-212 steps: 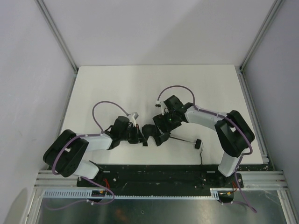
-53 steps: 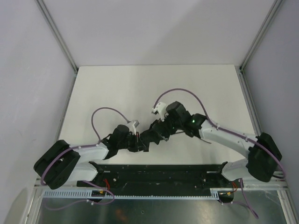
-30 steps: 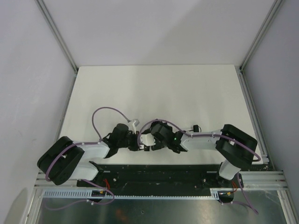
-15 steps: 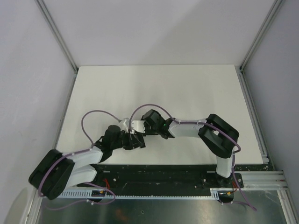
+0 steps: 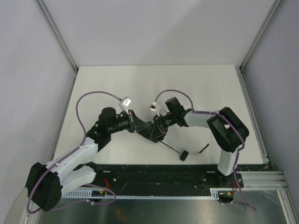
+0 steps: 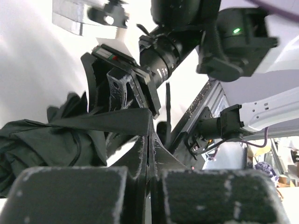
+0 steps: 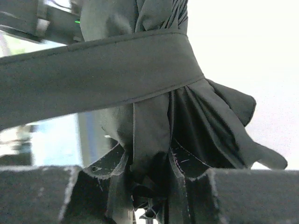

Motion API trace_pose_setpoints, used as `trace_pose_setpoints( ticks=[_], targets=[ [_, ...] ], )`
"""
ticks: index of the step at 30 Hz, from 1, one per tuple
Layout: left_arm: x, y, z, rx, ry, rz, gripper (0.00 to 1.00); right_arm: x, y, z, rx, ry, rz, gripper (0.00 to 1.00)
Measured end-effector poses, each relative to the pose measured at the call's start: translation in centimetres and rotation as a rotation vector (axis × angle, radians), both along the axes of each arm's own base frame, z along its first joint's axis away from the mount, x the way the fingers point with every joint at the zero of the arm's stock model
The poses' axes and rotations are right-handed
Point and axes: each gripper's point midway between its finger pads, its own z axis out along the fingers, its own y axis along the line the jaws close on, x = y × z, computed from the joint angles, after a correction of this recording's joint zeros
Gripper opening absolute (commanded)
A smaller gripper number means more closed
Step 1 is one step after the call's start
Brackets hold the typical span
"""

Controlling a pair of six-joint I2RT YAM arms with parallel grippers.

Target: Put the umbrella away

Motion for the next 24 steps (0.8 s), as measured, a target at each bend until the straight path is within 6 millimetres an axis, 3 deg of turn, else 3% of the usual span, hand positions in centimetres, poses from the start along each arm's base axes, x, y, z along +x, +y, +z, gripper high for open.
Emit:
trace_pose_setpoints(
  ticks=[3, 6, 13, 24],
  targets=[
    [0.6, -0.4, 2.0, 0.017, -0.022, -0.015, 0.0, -0.8, 0.3, 2.8, 0.153, 0.25, -0.049, 0.0],
    [0.4, -0.6, 2.5, 0.031, -0.034, -0.033, 0.0, -1.1, 0.7, 4.5, 0.259, 0.446, -0.071, 0.0],
    [-1.0, -0.7, 0.5, 0.106, 0.012, -0.066, 0.0, -1.1, -1.2, 5.5, 0.275, 0.86, -0.146, 0.0],
    [-2.4, 1.1, 2.4, 0.127, -0.129, -0.046, 0.0, -0.8, -2.6, 10.2, 0.307, 0.926, -0.135, 0.0]
  ],
)
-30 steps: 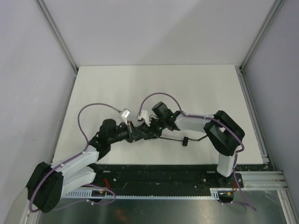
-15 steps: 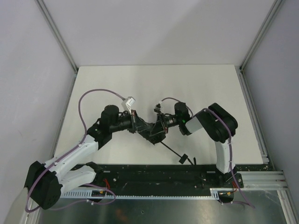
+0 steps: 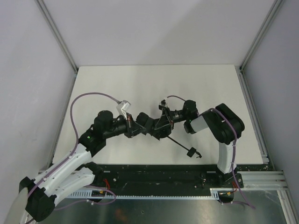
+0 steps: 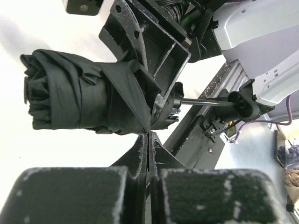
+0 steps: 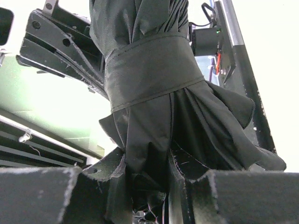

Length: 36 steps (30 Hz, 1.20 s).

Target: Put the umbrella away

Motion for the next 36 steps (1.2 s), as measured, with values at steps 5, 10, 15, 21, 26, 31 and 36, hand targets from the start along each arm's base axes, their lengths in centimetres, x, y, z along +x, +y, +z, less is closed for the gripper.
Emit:
trace_pose_setpoints(
  ticks=[5, 10, 15, 21, 26, 31, 36],
  targets=[
    [-0.4, 0.8, 0.5, 0.01, -0.054, 0.013, 0.0, -0.2, -0.6, 1.5, 0.003, 0.014, 0.011, 0.0],
    [-0.7, 1.2, 1.3, 0.002, -0.107, 0.014, 0.0, -0.4, -0.9, 3.0, 0.008, 0.024, 0.012, 0.0],
    [-0.6, 1.3, 1.4, 0.012, -0.129, 0.024, 0.0, -0.2, -0.8, 3.9, 0.003, 0.064, 0.0, 0.0],
    [0.0, 1.8, 1.5, 0.029, -0.176, 0.065, 0.0, 0.8, -0.1, 6.0, 0.02, 0.098, -0.034, 0.0],
    [1.0, 2.3, 0.8, 0.052, -0.192, 0.12, 0.0, 1.2, 0.9, 6.9, 0.028, 0.14, -0.059, 0.0],
    [2.1, 2.6, -0.2, 0.083, -0.185, 0.172, 0.0, 1.4, 1.2, 6.8, 0.022, 0.165, -0.072, 0.0],
    [2.9, 2.9, -0.6, 0.108, -0.188, 0.208, 0.0, 1.6, 1.3, 6.8, 0.016, 0.179, -0.08, 0.0]
  ],
)
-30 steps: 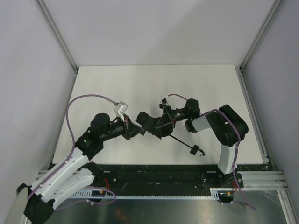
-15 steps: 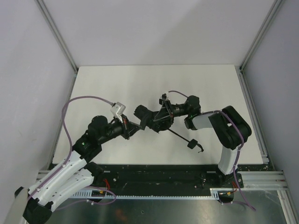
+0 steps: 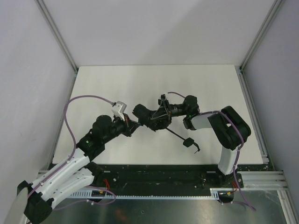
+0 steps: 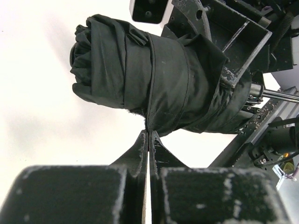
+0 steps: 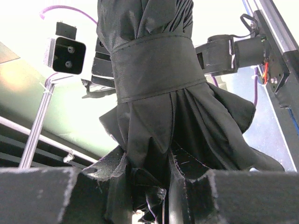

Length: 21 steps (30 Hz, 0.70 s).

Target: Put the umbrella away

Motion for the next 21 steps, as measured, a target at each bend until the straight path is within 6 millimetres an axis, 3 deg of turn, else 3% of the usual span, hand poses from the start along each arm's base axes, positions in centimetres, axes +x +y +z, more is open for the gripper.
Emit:
trace_pose_setpoints(
  ticks=[9, 21],
  targets=[
    [1.1, 0.1, -0.7, 0.028, 0.005, 0.039, 0.0, -0.4, 0.3, 0.8, -0.001, 0.009, -0.004, 0.0],
    [3.0, 0.6, 1.0, 0.006, -0.012, 0.142, 0.0, -0.9, 2.7, 2.4, 0.044, 0.01, -0.076, 0.0]
  ],
)
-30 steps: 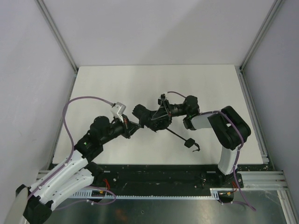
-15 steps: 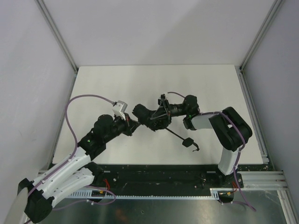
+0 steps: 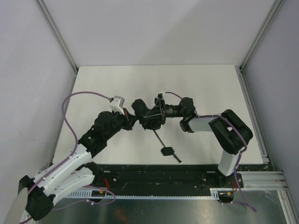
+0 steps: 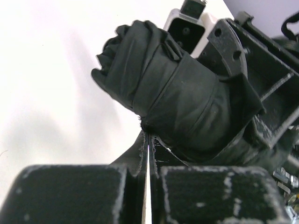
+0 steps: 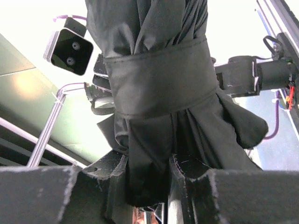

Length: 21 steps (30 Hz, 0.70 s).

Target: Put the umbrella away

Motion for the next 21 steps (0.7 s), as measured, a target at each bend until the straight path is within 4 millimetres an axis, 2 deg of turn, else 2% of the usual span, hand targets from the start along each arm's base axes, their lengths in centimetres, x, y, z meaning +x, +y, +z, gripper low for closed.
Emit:
trace_pose_setpoints(
  ticks=[4, 9, 11, 12, 17, 21],
  targets=[
    [0.5, 0.1, 0.3, -0.044, 0.009, 0.045, 0.0, -0.5, 1.2, 0.5, 0.018, 0.003, -0.02, 0.0],
    [1.1, -0.3, 0.9, -0.101, 0.017, 0.07, 0.0, -0.7, 1.6, 1.1, 0.042, -0.01, -0.038, 0.0],
    [1.2, -0.5, 1.2, -0.122, 0.02, 0.074, 0.05, -0.7, 1.6, 1.3, 0.05, -0.017, -0.042, 0.0],
    [1.2, -0.6, 1.4, -0.135, 0.022, 0.074, 0.12, -0.8, 1.5, 1.4, 0.055, -0.022, -0.043, 0.0],
    [1.0, -0.7, 2.0, -0.174, 0.03, 0.078, 0.62, -1.5, 1.1, 2.5, 0.088, -0.064, -0.021, 0.0],
    [0.8, -0.2, 2.8, -0.198, 0.016, 0.094, 0.91, -2.8, 0.4, 4.2, 0.135, -0.128, 0.012, 0.0]
  ],
)
